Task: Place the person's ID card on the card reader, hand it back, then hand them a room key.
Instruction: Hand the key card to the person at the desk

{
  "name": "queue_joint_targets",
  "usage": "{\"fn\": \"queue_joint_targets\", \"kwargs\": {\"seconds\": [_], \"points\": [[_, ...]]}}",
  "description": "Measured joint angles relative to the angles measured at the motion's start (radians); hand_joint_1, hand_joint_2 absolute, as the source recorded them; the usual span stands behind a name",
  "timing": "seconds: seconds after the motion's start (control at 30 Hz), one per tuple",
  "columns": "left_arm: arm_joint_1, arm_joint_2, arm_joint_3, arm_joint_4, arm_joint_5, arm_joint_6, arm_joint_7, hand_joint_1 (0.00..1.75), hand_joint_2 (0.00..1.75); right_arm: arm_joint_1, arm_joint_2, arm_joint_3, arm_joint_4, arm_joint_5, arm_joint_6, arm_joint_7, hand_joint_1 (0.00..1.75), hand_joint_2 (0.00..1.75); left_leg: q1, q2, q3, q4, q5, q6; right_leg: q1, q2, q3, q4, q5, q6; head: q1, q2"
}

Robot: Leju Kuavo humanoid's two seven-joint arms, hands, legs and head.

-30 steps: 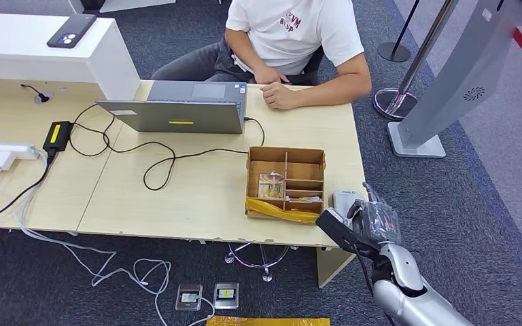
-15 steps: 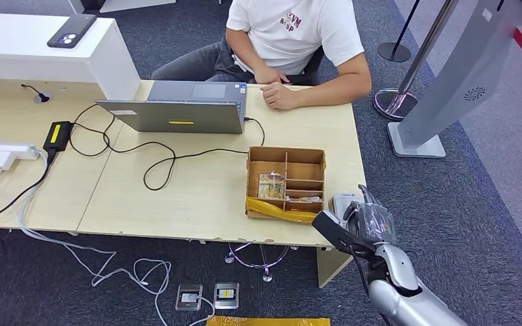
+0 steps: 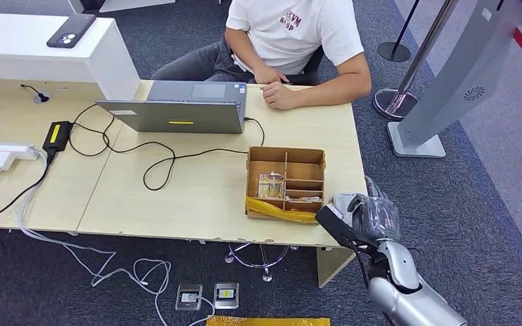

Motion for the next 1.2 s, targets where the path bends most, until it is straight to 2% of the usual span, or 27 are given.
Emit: {"fn": "queue_joint_targets", "kwargs": {"seconds": [0.1, 0.47, 0.63, 0.77, 0.87, 1.0, 1.2], "points": [[0.0, 0.0, 0.0, 0.0, 0.0, 0.002, 0.0, 0.0, 0.0, -0.028, -0.014, -0.026, -0.029, 0.033, -0.03, 0.026, 1.75, 1.75, 0.0, 0.0, 0.0, 0.0, 0.0, 0.0, 0.0, 0.0, 0.0, 0.0, 0.0, 0.0, 0.0, 0.0], [0.0, 0.0, -0.003, 0.0, 0.0, 0.003, 0.0, 0.0, 0.0, -0.157, -0.059, -0.093, -0.167, 0.095, -0.01, 0.07, 1.75, 1.75, 0.0, 0.0, 0.0, 0.0, 0.0, 0.0, 0.0, 0.0, 0.0, 0.0, 0.0, 0.0, 0.0, 0.0], [0.0, 0.0, -0.009, 0.0, 0.0, 0.002, -0.002, 0.0, 0.0, -0.249, -0.064, -0.093, -0.21, 0.11, 0.027, 0.084, 1.75, 1.75, 0.0, 0.0, 0.0, 0.0, 0.0, 0.0, 0.0, 0.0, -0.001, 0.0, 0.0, 0.0, 0.0, 0.0], [0.001, 0.0, -0.019, 0.0, 0.0, 0.001, -0.002, 0.0, 0.0, -0.288, -0.064, -0.091, -0.23, 0.113, 0.043, 0.089, 1.75, 1.75, 0.0, 0.0, -0.001, 0.0, 0.0, 0.0, 0.0, 0.0, 0.0, 0.0, 0.0, 0.0, 0.0, 0.0], [0.0, 0.001, -0.03, 0.0, 0.0, -0.002, -0.004, 0.0, 0.0, -0.324, -0.061, -0.077, -0.234, 0.118, 0.09, 0.087, 1.75, 1.75, 0.0, 0.0, -0.001, 0.0, 0.0, 0.0, 0.0, 0.0, 0.0, 0.001, 0.0, 0.0, 0.0, 0.0], [0.0, 0.003, -0.053, 0.0, 0.0, -0.011, -0.009, 0.0, 0.0, -0.421, -0.026, -0.031, -0.198, 0.104, 0.172, 0.076, 1.75, 1.75, 0.0, 0.0, -0.002, 0.0, 0.0, 0.0, 0.0, 0.0, -0.001, 0.001, 0.0, 0.0, 0.0, 0.0], [0.0, 0.004, -0.095, 0.0, 0.0, -0.012, -0.009, 0.0, 0.0, -0.536, 0.082, 0.031, -0.026, 0.049, 0.185, 0.02, 1.75, 1.75, 0.001, -0.002, -0.003, 0.0, 0.001, -0.002, 0.001, -0.001, -0.001, 0.001, 0.0, 0.0, 0.0, 0.0]]}}
